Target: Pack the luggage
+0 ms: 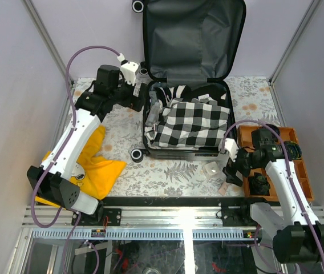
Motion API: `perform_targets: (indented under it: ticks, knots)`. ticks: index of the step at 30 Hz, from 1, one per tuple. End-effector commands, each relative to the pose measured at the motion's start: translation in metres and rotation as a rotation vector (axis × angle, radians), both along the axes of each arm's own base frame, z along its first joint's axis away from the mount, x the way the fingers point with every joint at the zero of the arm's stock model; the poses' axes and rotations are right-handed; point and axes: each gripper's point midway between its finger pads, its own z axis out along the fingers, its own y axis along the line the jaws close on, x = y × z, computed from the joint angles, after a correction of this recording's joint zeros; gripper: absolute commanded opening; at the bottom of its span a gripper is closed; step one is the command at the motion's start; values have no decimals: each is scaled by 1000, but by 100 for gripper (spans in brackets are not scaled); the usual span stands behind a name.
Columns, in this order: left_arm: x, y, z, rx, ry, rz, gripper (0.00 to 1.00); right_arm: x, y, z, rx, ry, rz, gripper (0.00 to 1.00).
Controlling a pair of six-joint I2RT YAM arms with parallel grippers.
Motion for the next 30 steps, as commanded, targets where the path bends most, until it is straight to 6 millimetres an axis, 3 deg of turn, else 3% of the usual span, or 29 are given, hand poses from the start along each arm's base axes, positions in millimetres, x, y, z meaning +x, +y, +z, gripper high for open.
perform_targets:
  ticks: [1,9,19,24,30]
  knots:
    - [11,1,11,-11,-48,4,100,-4,1,-13,-58,-90,286,94]
    - [15,-6,14,-37,-43,-12,100,25,7,-48,-166,-187,471,89]
    - [11,-6,16,-44,-46,-16,100,51,16,-80,-231,-242,472,71]
    - [13,-6,15,-43,-46,-15,100,48,37,-86,-231,-243,524,64]
    - [12,-6,12,-40,-40,-14,100,24,73,-90,-211,-233,632,63]
